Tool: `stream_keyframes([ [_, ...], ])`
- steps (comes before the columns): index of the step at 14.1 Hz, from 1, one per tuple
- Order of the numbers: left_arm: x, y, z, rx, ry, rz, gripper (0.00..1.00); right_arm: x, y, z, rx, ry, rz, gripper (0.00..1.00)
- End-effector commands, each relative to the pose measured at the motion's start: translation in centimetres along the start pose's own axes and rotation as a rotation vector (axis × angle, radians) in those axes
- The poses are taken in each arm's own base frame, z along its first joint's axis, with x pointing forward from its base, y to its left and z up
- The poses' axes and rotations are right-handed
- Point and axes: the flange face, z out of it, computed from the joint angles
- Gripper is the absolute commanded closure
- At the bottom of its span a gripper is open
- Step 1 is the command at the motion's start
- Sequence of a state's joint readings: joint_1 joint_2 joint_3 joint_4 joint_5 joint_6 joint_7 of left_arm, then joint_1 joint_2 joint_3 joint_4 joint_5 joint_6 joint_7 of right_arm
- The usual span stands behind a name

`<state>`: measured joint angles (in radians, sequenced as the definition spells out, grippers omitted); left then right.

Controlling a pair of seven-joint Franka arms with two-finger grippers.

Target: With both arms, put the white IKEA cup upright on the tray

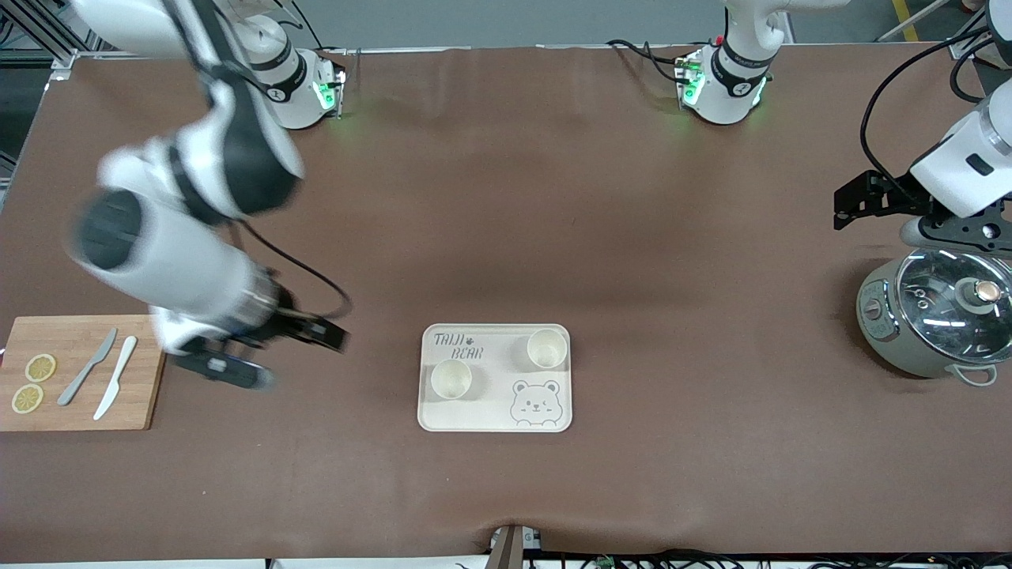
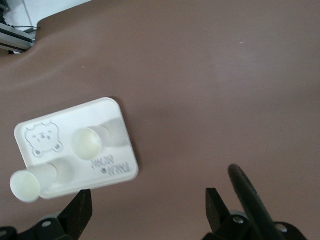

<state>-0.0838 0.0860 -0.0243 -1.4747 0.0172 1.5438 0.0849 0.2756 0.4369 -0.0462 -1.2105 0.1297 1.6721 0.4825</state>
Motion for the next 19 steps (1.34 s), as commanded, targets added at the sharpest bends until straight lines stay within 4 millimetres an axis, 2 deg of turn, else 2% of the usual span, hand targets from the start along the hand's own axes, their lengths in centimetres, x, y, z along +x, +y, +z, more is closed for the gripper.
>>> stream_keyframes([
  [1,-0.2,0.4,-0.5,0.01,0.009,-0.003,0.0,1.1,10.0,-3.9,0.001,-0.047,-0.08,0.0],
  [2,-0.1,0.4,-0.4,0.008,0.007,-0.003,0.0,1.9,13.9,-5.1,0.006,-0.043,-0.113,0.0],
  [4,-0.2,0.4,-0.5,0.008,0.009,-0.003,0.0,3.7,20.8,-5.9,0.013,-0.026,-0.135,0.0],
  [5,-0.1,0.5,-0.4,0.006,0.006,-0.002,0.0,4.2,22.7,-5.6,0.014,-0.024,-0.127,0.0],
  [8,-0.1,0.8,-0.4,0.004,0.008,0.003,0.0,4.7,24.2,-1.5,-0.002,-0.015,-0.122,0.0],
  [11,0.0,0.8,-0.4,0.006,0.006,0.003,0.0,5.2,26.2,-1.7,-0.001,0.007,-0.18,0.0],
  [16,0.0,0.9,-0.4,0.004,0.006,0.003,0.0,5.2,26.3,-1.8,-0.066,0.009,-0.197,0.0],
  [19,0.0,1.0,-0.4,0.004,0.006,0.005,0.0,5.1,25.8,-1.9,-0.112,0.013,-0.212,0.0],
])
